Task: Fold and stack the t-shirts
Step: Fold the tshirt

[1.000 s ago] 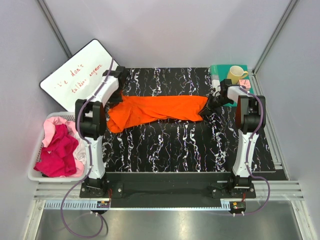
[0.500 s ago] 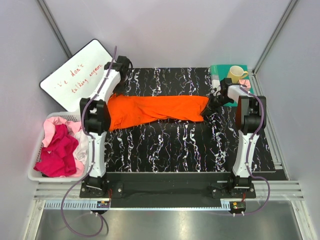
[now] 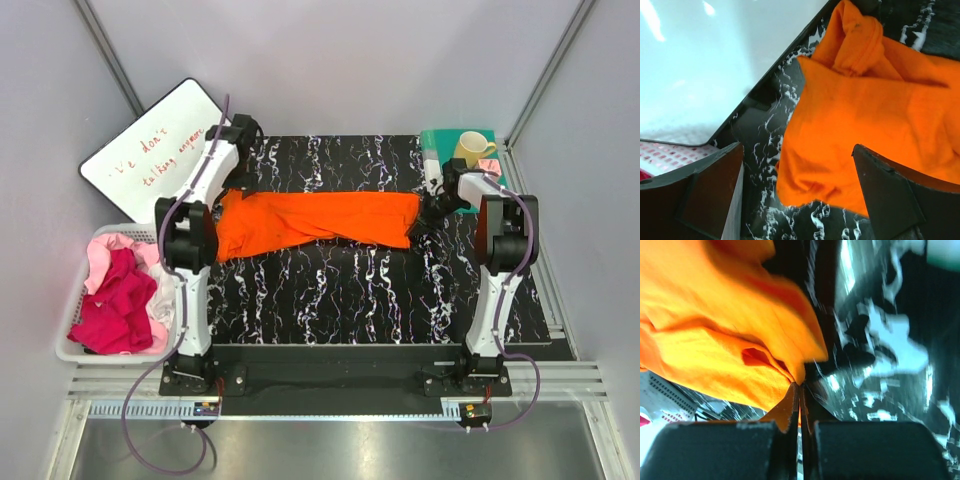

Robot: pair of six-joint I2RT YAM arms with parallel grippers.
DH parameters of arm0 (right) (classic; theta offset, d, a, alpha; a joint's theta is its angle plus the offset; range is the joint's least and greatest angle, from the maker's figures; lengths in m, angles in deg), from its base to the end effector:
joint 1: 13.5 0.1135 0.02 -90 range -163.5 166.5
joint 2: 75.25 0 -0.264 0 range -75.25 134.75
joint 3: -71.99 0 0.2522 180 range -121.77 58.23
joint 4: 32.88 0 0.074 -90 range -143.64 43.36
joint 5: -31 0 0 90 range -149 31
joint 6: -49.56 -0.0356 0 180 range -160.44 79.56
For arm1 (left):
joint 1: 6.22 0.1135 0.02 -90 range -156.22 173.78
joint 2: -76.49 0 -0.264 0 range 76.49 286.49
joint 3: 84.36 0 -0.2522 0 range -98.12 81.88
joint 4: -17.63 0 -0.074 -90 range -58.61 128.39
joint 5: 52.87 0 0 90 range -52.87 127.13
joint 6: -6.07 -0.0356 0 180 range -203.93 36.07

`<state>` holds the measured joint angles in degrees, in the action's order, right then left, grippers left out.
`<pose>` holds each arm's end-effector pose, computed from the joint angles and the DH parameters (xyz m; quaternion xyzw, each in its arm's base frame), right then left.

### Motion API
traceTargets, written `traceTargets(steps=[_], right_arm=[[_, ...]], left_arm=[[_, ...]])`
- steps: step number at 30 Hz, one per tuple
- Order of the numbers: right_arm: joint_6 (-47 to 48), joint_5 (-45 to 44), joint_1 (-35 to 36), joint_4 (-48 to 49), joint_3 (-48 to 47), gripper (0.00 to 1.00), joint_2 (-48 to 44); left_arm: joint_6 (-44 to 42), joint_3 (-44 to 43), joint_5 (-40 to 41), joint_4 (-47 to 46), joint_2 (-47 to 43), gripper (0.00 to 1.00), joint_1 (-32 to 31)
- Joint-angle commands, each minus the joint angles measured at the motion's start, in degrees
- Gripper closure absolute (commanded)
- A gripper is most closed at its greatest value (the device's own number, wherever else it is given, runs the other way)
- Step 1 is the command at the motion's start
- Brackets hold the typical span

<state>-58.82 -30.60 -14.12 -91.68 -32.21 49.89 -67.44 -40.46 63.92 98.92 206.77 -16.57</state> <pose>0.4264 0.0123 0.1356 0.1377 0.9559 0.2548 0.0479 0.4634 -0.0683 0.2381 -0.0809 0.9620 0.1950 0.1730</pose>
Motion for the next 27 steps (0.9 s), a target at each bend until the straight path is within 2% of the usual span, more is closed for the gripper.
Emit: traceTargets(steps=[1, 9, 10, 11, 12, 14, 15, 16, 17, 19, 22, 27], right_arm=[[1.4, -1.1, 0.3, -1.4, 4.6, 1.00, -6.5], [1.9, -1.8, 0.3, -1.2, 14.7, 1.00, -12.9], [2.4, -2.2, 0.3, -1.2, 15.4, 0.99, -13.4], [2.7, -2.4, 0.3, -1.4, 15.9, 0.94, -14.6], [2.8, -2.6, 0.3, -1.4, 16.7, 0.81, -15.2], [3.4, -2.0, 0.3, -1.3, 17.4, 0.70, -17.7], [3.6, -1.7, 0.3, -1.3, 17.1, 0.64, -18.6], [3.8, -1.5, 0.3, -1.2, 16.9, 0.43, -19.7], [3.9, -1.4, 0.3, -1.3, 15.5, 0.01, -21.7], [4.7, -0.7, 0.3, -1.2, 13.3, 0.00, -23.3], [6.0, 0.0, 0.3, -1.2, 6.4, 0.00, -23.5], [7.6, -0.5, 0.3, -1.2, -6.2, 0.00, -14.5]], left_arm=[[1.3, 2.6, -6.4, -1.4, -10.0, 0.01, -0.3], [2.1, 13.3, -9.5, -2.4, -15.7, 0.01, -2.3], [2.1, 15.2, -9.7, -2.6, -16.3, 0.01, -2.5], [2.2, 16.4, -10.2, -2.7, -16.8, 0.01, -2.7], [2.4, 17.3, -11.5, -3.0, -17.9, 0.01, -3.3], [2.6, 20.3, -14.0, -3.9, -19.4, 0.01, -3.5], [2.6, 21.4, -18.6, -4.4, -21.1, 0.01, -3.6], [2.9, 24.3, -20.6, -5.1, -22.2, 0.01, -3.7], [3.8, 25.9, -22.6, -7.1, -23.5, 0.01, -3.6], [4.7, 29.7, -29.4, -9.6, -27.7, 0.01, -3.6], [7.8, 35.6, -34.8, -13.1, -32.5, 0.01, -3.6], [12.9, 44.5, -39.9, -16.7, -37.4, 0.01, -3.6]])
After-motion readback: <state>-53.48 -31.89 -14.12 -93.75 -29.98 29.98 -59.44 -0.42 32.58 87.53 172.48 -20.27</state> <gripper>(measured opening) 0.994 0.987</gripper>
